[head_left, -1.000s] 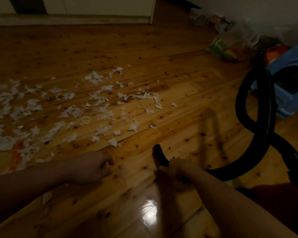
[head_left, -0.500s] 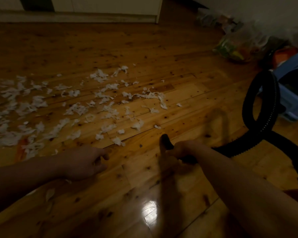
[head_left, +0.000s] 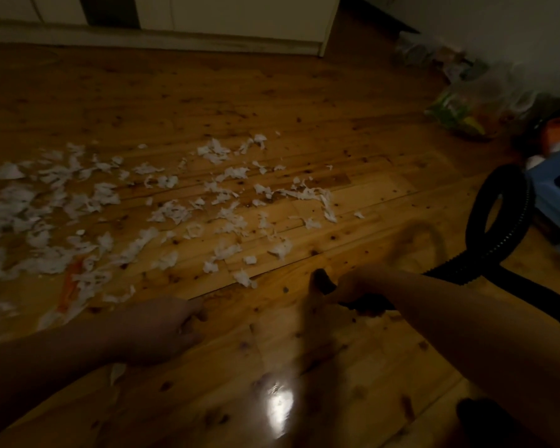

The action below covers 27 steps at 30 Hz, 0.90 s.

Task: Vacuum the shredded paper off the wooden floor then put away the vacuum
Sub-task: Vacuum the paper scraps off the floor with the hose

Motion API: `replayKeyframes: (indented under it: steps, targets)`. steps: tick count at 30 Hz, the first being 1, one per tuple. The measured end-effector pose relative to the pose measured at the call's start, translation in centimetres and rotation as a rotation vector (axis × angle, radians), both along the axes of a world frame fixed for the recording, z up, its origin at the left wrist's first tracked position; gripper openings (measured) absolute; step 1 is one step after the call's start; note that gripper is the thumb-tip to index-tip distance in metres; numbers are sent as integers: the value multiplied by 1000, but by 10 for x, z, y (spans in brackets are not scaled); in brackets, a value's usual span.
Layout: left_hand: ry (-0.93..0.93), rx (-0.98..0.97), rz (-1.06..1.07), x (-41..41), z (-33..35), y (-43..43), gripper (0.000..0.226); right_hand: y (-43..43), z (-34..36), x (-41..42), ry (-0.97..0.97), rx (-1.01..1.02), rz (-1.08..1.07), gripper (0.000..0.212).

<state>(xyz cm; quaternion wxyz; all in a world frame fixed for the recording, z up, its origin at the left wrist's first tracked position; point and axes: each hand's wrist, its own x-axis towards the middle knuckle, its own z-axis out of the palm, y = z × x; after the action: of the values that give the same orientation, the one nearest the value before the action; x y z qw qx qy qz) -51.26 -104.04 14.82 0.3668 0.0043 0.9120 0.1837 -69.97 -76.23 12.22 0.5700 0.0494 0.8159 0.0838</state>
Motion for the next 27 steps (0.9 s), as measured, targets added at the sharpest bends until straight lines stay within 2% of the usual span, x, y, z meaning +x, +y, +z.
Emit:
replayKeyframes:
  steps: [3,7,9,14,19,27]
  targets:
    - [30,-6,30,5,-8,-6,36,-9,0,5,25,10,49,51]
    - [95,-24,68,6,-14,-7,34,-19,-2,17,106,-55,106,62]
    - [105,-28,82,4,-15,-4,36,-24,0,27,123,-73,164,59]
    - [138,-31,100,5,-22,8,42,-40,0,56,144,-10,389,44]
    - [198,-56,141,18,-27,10,55,-41,-5,75,321,-4,759,33]
    - [192,-60,115,40,-14,-1,57,-38,-13,94,339,-204,782,30]
